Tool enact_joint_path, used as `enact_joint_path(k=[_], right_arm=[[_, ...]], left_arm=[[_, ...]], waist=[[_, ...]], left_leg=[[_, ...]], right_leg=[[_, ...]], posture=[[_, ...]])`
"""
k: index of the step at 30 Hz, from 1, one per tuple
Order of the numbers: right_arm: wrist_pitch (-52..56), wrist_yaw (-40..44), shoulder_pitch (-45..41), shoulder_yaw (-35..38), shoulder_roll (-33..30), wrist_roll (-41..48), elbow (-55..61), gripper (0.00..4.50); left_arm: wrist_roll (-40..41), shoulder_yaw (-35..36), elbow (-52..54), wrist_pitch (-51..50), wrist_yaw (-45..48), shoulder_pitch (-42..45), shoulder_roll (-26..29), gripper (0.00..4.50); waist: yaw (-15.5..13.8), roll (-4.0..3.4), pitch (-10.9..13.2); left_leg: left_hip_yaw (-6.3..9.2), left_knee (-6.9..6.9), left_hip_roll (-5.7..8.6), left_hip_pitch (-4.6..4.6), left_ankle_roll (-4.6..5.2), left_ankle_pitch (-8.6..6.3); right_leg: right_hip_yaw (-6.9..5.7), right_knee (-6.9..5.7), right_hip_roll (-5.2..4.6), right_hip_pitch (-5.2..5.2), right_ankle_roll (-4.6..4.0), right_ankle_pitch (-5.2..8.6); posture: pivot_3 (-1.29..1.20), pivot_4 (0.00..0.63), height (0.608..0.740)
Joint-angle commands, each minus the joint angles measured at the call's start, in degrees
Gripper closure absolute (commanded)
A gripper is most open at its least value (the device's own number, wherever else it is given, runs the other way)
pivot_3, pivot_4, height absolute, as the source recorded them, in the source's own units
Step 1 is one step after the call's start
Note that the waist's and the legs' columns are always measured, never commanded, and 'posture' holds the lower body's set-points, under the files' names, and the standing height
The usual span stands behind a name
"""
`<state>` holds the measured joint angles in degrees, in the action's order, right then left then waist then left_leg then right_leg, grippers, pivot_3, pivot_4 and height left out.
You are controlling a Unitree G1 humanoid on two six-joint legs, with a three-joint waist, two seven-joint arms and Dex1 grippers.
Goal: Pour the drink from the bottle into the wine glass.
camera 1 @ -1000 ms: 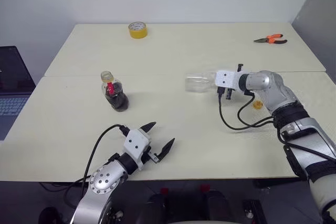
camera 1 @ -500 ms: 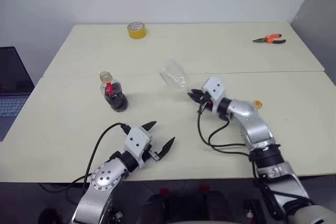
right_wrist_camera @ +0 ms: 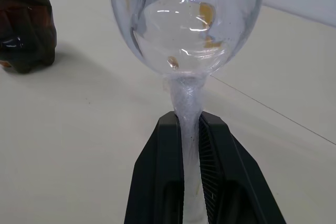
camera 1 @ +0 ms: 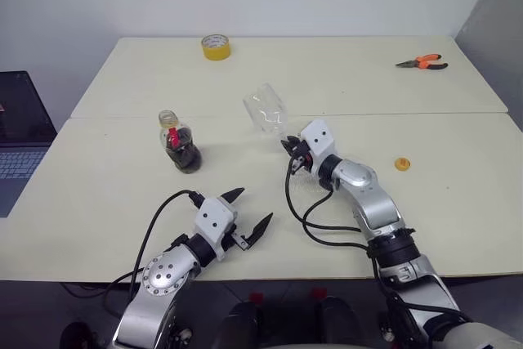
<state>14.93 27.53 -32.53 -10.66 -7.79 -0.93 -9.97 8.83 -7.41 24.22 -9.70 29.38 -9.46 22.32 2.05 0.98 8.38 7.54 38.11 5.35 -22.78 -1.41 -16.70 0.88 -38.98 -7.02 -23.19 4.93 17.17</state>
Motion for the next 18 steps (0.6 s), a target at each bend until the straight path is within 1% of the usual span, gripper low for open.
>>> enact_joint_path(k=[1, 7, 11, 14, 17, 18], right_arm=[[1.1, 0.4, 1.3, 0.8, -2.7, -0.4, 1.3, 4.33], [2.8, 1.7, 5.6, 1.2, -6.8, -0.1, 4.4, 4.34], [4.1, 2.0, 8.0, 1.0, -8.1, 0.0, 6.0, 4.34], [4.5, 1.9, 8.4, 0.9, -8.4, 0.1, 6.4, 4.34], [5.4, 2.0, 8.5, 0.5, -8.6, 0.0, 6.1, 4.34], [5.6, 2.1, 8.4, 0.3, -8.5, -0.1, 6.0, 4.34]], left_arm=[[-0.3, 0.1, 1.0, 1.1, 0.0, 0.4, 0.1, 0.0], [-0.4, 0.2, 0.0, 1.5, 0.3, 1.2, 0.1, 0.0], [-0.3, 0.3, -1.1, 1.9, 0.6, 2.1, 0.2, 0.0], [-0.3, 0.4, -1.3, 2.1, 0.7, 2.3, 0.2, 0.0], [-0.3, 0.5, -1.4, 2.3, 0.8, 2.3, 0.3, 0.0], [-0.3, 0.5, -1.5, 2.4, 0.8, 2.3, 0.3, 0.0]], waist=[[-0.2, 0.0, 0.0], [-0.5, 0.0, -0.1], [-0.5, -0.03, -0.4], [-0.5, -0.1, -0.4], [-0.5, -0.11, -0.5], [-0.5, -0.11, -0.5]], left_leg=[[0.01, 0.0, 0.01, 0.0, 0.0, 0.0], [0.03, 0.03, 0.03, 0.06, 0.0, 0.0], [0.01, 0.0, 0.03, 0.19, 0.01, -0.01], [0.01, -0.09, -0.01, 0.44, 0.01, -0.01], [0.04, -0.24, -0.02, 0.96, 0.03, -0.03], [0.04, -0.24, -0.01, 0.96, 0.03, -0.03]], right_leg=[[-0.01, 0.0, 0.0, 0.01, 0.0, 0.0], [-0.03, 0.02, -0.02, 0.05, 0.0, 0.0], [-0.02, 0.03, -0.01, 0.14, 0.0, 0.0], [-0.02, 0.06, 0.01, 0.5, 0.0, 0.01], [-0.04, 0.26, 0.01, 0.97, 0.0, 0.03], [-0.04, 0.29, 0.01, 1.0, 0.0, 0.03]], posture=[[0.0, 0.15, 0.74], [0.0, 0.15, 0.74], [0.0, 0.15, 0.74], [0.0, 0.15, 0.74], [0.0, 0.15, 0.74], [0.0, 0.15, 0.74]])
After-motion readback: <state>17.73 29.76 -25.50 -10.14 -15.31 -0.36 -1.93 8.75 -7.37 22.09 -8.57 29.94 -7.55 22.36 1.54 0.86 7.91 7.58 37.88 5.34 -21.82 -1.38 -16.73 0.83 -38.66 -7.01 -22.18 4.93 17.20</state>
